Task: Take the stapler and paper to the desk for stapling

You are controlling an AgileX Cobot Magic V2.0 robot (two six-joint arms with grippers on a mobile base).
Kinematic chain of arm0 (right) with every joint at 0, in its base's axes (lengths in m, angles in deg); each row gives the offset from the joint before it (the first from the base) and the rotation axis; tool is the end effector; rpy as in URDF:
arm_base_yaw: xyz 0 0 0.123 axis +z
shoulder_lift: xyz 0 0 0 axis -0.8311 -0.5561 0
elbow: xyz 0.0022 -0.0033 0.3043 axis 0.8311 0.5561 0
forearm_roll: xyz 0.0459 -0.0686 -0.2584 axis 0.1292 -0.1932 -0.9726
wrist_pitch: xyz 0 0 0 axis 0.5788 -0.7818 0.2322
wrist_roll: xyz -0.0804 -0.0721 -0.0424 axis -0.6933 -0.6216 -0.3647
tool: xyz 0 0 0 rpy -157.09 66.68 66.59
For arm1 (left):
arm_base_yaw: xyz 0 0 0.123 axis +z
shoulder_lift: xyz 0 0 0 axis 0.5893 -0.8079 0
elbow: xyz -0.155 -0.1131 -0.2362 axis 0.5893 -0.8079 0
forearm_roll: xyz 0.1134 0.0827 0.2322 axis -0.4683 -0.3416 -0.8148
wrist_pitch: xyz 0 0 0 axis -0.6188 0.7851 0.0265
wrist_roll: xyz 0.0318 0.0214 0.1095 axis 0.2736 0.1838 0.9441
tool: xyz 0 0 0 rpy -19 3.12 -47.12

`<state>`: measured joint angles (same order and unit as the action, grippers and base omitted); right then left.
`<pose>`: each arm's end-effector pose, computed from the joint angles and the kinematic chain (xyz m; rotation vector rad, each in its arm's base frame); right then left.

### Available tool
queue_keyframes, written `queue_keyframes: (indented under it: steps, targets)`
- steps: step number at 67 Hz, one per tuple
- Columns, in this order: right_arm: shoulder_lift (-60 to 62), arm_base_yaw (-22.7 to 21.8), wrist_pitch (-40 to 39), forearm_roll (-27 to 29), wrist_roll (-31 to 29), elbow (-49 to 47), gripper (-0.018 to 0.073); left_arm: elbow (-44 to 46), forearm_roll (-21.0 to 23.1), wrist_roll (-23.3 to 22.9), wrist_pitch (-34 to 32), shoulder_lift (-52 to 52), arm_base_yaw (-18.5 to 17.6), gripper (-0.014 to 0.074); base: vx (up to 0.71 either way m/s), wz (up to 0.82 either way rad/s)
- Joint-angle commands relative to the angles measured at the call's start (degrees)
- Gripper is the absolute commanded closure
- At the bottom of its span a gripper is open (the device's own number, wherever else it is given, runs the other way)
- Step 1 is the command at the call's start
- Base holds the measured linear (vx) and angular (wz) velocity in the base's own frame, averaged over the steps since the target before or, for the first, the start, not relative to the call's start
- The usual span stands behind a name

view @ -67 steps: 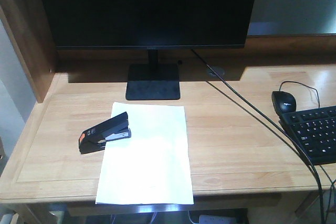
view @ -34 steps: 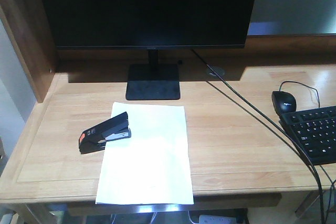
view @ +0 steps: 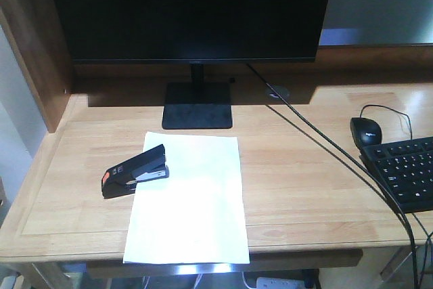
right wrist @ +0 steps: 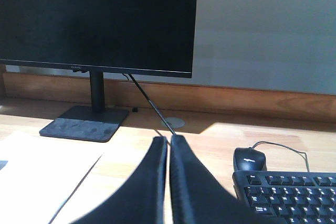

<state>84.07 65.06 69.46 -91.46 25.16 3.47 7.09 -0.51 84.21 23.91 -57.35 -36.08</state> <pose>0.0812 0.0123 0.2014 -0.1554 1.5298 0.0802 0.0817 0.0009 0.1907 0.0254 1.6296 0.0360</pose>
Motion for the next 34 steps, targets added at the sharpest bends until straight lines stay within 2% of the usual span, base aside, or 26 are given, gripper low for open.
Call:
queue_keyframes:
  steps: [1,34]
  targets:
    - [0.8,-0.3,-4.6,-0.3,0.0,0.2,0.0568,-1.6,0.5,-0.6,-4.0,0.7,0.1,0.0603,0.00,0.00]
    - [0.8,-0.3,-4.4,-0.3,0.0,0.2,0.0568,-1.6,0.5,-0.6,-4.0,0.7,0.1,0.0603,0.00,0.00]
